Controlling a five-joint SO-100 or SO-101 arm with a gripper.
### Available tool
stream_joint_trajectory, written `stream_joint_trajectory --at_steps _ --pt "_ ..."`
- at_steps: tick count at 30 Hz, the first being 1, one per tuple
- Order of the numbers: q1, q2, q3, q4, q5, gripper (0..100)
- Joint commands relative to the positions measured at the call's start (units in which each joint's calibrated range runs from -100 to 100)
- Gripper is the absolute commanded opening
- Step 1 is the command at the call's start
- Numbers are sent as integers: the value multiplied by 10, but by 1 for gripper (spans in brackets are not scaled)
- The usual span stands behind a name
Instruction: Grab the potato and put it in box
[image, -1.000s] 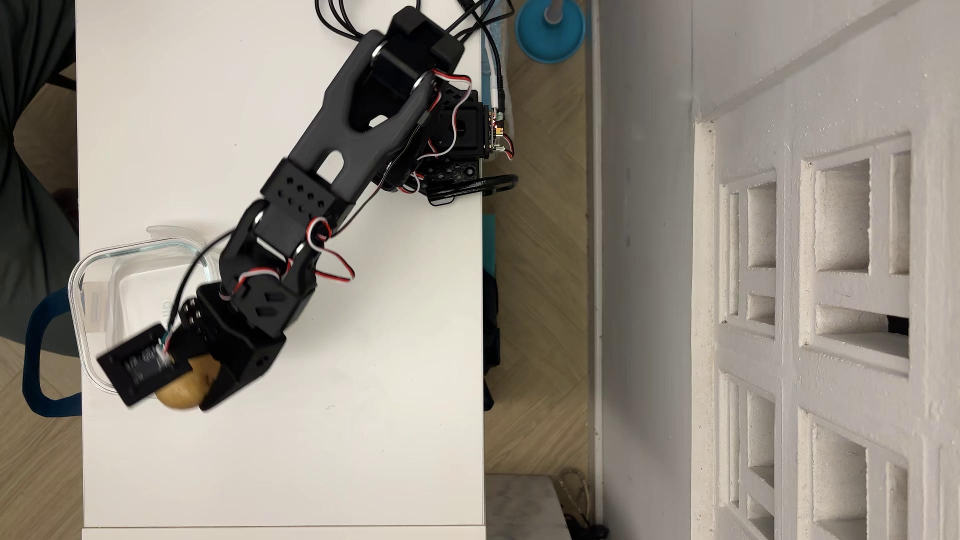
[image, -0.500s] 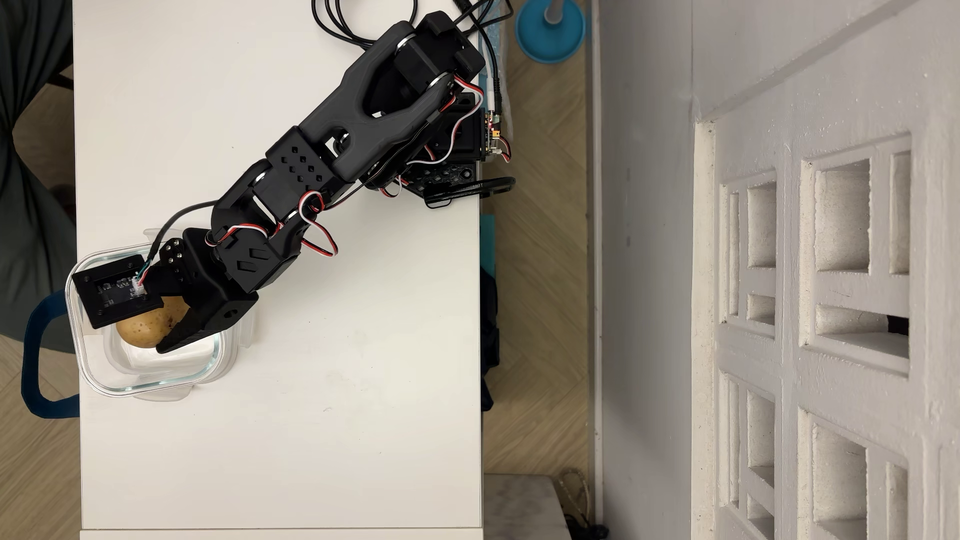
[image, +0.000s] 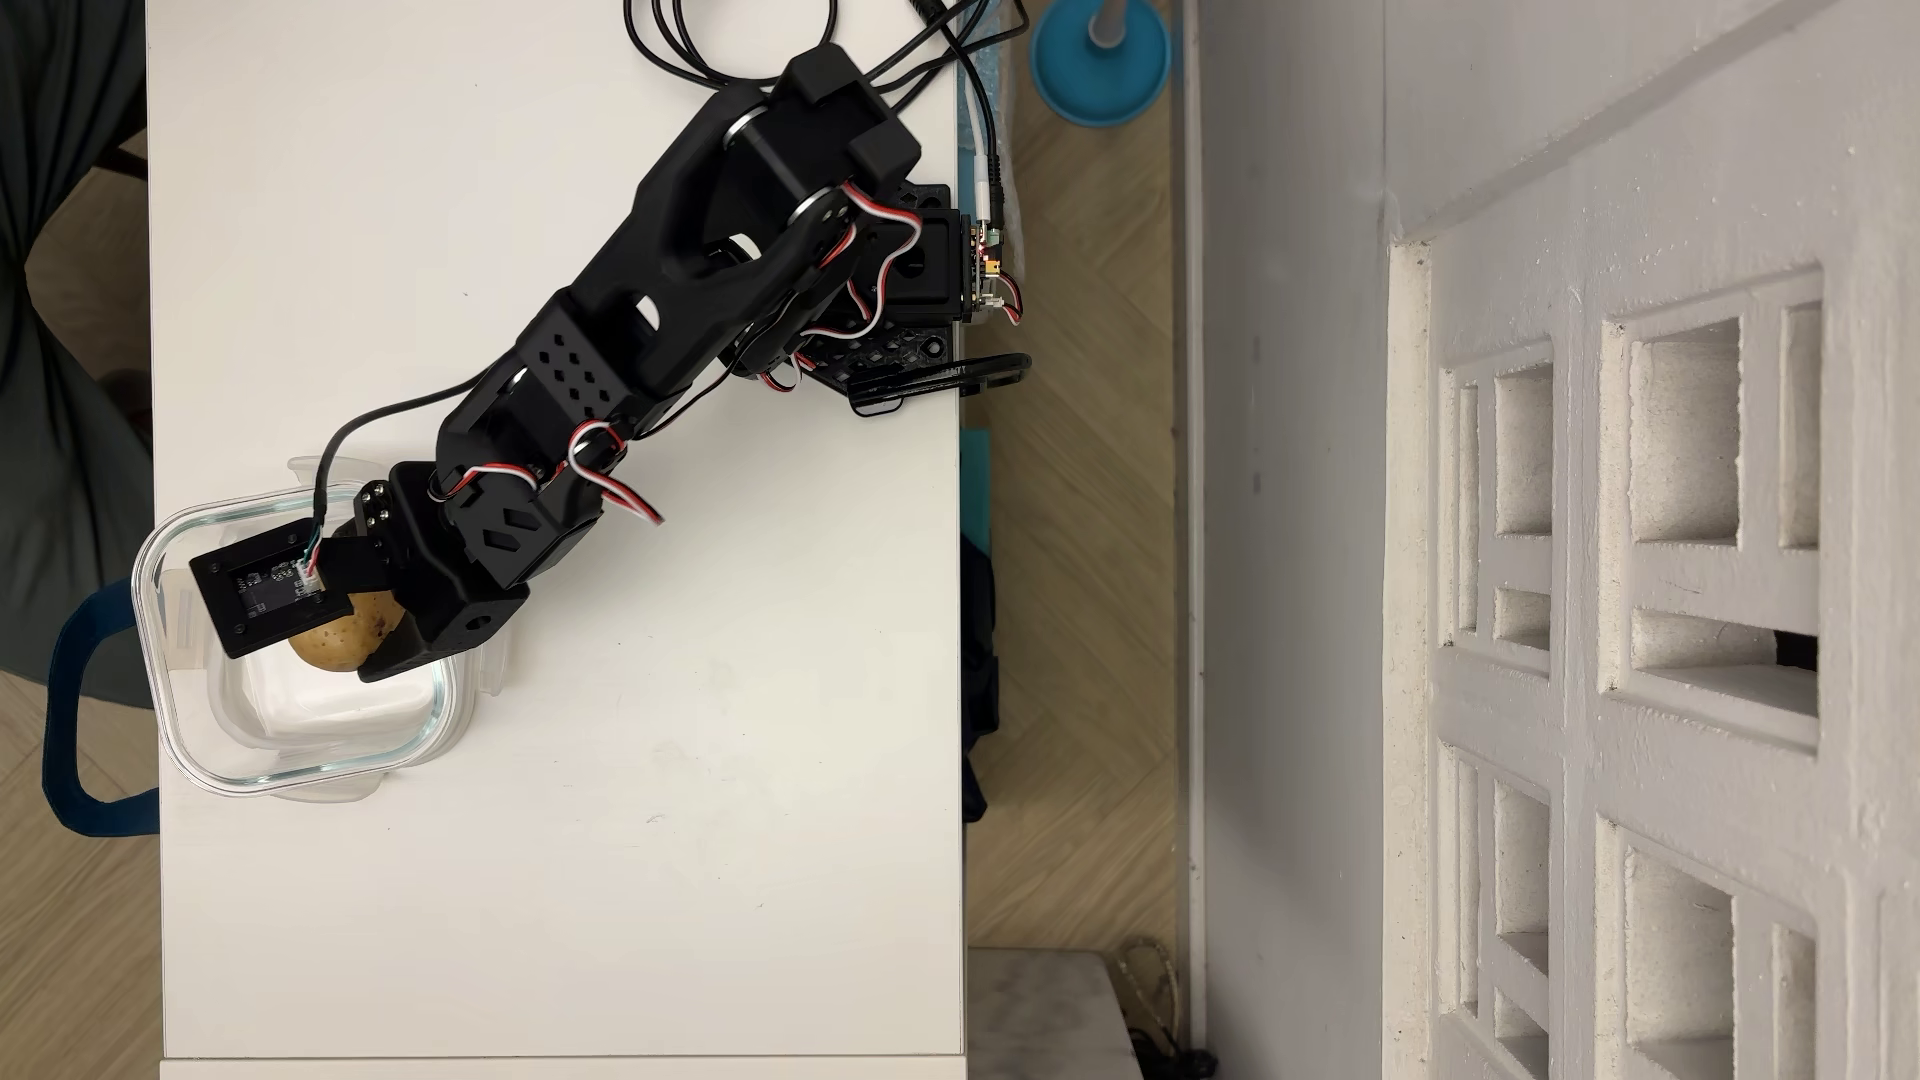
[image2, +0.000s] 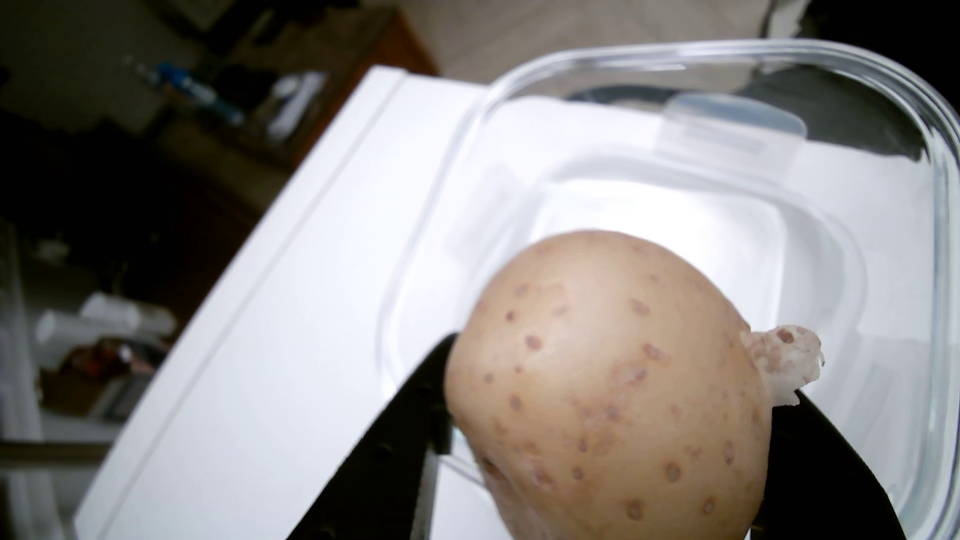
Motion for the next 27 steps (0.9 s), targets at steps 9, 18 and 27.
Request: stream_joint_trajectory --at_steps 9,18,27 --pt "12 128 -126 -13 -1 3" --pt "12 269 -232 -13 3 3" --pt "13 304 -248 -2 4 23"
